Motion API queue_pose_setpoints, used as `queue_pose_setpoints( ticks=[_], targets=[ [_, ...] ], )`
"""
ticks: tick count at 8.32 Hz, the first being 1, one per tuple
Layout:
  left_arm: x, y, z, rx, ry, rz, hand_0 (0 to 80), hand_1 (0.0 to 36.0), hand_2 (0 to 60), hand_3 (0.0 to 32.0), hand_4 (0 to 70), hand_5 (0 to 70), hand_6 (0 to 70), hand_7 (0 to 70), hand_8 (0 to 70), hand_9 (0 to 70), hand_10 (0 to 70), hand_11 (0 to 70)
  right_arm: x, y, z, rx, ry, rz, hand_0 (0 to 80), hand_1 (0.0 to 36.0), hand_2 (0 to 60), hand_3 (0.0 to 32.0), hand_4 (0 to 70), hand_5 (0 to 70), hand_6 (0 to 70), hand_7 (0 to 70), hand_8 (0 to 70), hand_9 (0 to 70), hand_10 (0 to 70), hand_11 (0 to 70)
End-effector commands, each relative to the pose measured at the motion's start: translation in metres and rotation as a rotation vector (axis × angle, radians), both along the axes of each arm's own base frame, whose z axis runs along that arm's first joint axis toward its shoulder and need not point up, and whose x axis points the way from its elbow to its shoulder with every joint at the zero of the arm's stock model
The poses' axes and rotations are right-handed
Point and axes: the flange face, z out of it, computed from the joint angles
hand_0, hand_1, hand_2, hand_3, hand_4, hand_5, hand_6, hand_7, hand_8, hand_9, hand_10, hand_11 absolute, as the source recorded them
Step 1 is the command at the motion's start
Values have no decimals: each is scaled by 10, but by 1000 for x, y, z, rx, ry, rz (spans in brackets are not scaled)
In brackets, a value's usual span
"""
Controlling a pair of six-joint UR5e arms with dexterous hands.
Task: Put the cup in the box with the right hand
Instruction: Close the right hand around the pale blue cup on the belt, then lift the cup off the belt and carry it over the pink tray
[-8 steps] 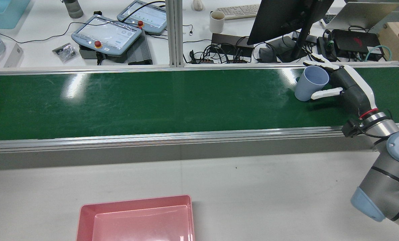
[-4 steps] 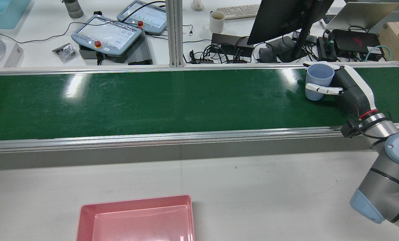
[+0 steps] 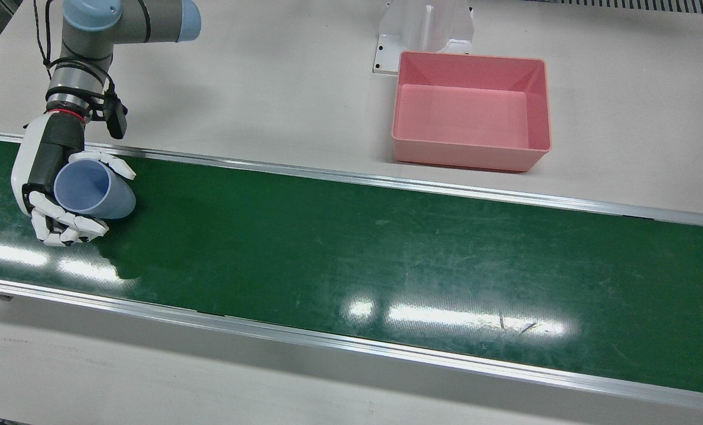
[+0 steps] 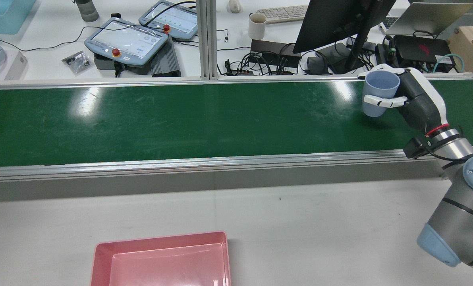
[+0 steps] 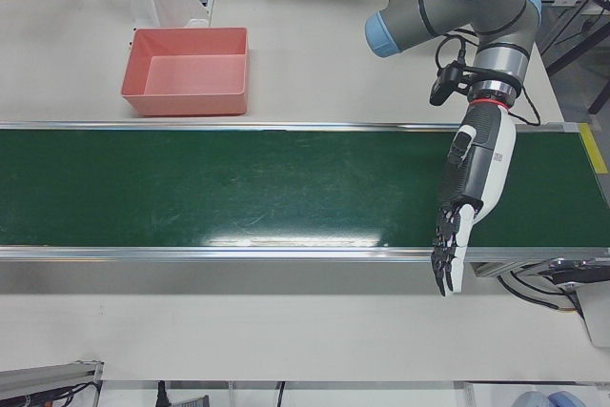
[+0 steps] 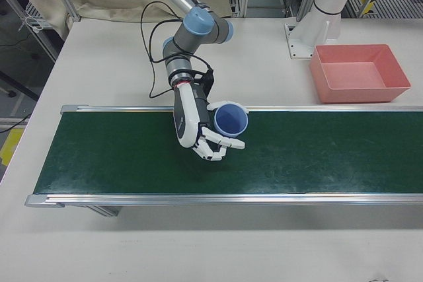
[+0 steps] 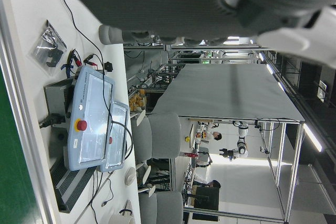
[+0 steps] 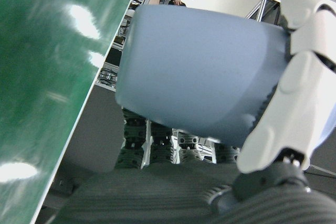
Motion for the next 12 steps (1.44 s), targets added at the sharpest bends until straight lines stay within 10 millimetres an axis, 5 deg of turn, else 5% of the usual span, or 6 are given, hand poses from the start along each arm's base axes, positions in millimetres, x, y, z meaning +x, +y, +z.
queue_pose_setpoints(
  ticks=[1,2,3,6,10,12],
  targets=[
    [0,0,0,1,1,0,0,0,0,0,0,0,0,0,0,0,0,0,5,7,-46,76,-56,1,517,346,600,0,700,125,249,700,411,649,345,502],
    [0,0,0,0,1,0,0,0,0,0,0,0,0,0,0,0,0,0,1,13,-69,115,-69,-9,516,335,600,0,700,121,255,700,409,650,341,496],
    [0,0,0,0,1,0,0,0,0,0,0,0,0,0,0,0,0,0,-13,21,-116,194,-66,-15,522,332,600,0,700,119,256,700,406,648,334,486],
    [0,0,0,0,1,0,0,0,0,0,0,0,0,0,0,0,0,0,-116,84,-198,322,-55,-139,532,326,600,0,700,113,262,700,411,657,332,481],
    [0,0,0,0,1,0,0,0,0,0,0,0,0,0,0,0,0,0,-219,166,-226,392,17,-300,538,291,600,0,700,101,270,700,431,691,337,482],
    [0,0,0,-2,0,0,0,0,0,0,0,0,0,0,0,0,0,0,-254,207,-239,431,39,-356,514,233,600,0,700,97,259,700,426,680,347,494]
  ],
)
